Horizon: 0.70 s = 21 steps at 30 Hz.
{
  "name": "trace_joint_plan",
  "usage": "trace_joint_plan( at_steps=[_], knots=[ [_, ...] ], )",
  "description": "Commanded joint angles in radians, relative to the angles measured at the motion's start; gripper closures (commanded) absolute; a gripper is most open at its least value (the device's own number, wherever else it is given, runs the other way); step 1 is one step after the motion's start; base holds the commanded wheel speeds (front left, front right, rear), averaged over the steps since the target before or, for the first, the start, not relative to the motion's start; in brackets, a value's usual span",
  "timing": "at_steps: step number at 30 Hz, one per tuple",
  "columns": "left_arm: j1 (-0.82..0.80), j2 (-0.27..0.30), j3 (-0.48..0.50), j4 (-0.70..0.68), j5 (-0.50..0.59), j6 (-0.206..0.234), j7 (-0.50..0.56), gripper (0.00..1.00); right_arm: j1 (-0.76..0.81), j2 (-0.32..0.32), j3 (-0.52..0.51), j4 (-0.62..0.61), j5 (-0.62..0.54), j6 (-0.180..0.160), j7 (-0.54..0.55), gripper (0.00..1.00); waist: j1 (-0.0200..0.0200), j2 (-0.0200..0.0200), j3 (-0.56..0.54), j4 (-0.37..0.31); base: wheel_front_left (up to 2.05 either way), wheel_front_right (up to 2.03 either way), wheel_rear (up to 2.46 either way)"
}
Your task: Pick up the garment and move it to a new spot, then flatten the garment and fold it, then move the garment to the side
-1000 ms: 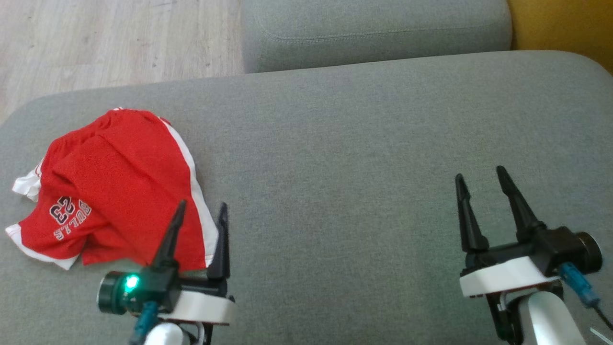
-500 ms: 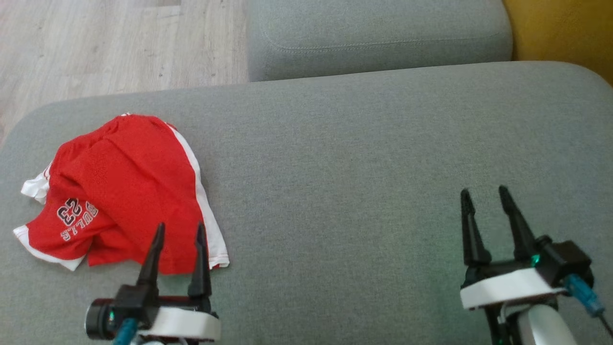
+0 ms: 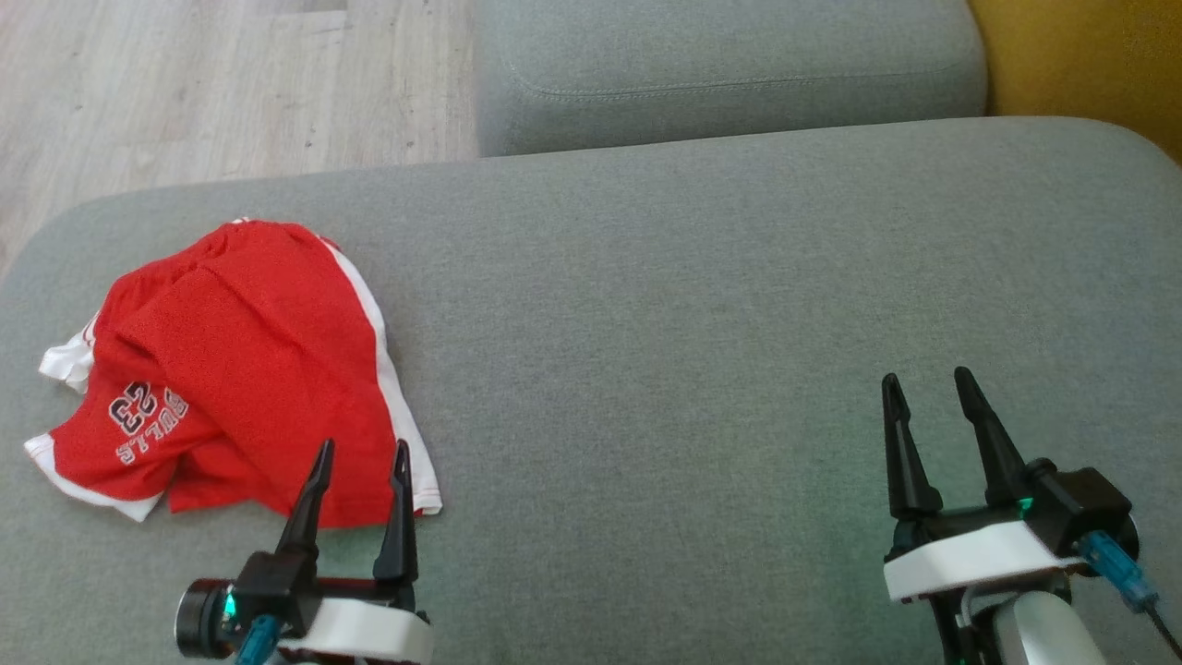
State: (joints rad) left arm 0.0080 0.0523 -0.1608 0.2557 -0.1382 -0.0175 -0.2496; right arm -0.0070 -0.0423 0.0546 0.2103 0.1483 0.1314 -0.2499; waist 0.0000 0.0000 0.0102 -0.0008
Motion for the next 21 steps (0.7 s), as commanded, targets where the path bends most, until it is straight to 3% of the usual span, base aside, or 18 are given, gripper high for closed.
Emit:
trace_joint_plan(
  at_steps=[1,9,21],
  knots=[
    [-0.044,-0.002,0.034,-0.028,-0.009,0.005,-0.012,0.00,-0.032,-0.008,0.023,-0.025,-0.001,-0.001,-0.012,0.00,0.0000,0.0000,0.000,0.006,0.00,0.00,0.00],
    [-0.042,-0.002,0.044,-0.029,-0.015,0.018,-0.012,0.00,-0.023,-0.008,0.050,-0.020,0.010,-0.001,-0.012,0.00,0.0000,0.0000,-0.010,0.055,0.00,0.00,0.00],
    [-0.028,-0.002,0.106,-0.027,0.006,0.024,-0.012,0.00,-0.006,-0.008,0.128,-0.012,0.051,-0.001,-0.012,0.00,0.0000,0.0000,-0.032,0.200,0.00,0.00,0.00]
  ],
)
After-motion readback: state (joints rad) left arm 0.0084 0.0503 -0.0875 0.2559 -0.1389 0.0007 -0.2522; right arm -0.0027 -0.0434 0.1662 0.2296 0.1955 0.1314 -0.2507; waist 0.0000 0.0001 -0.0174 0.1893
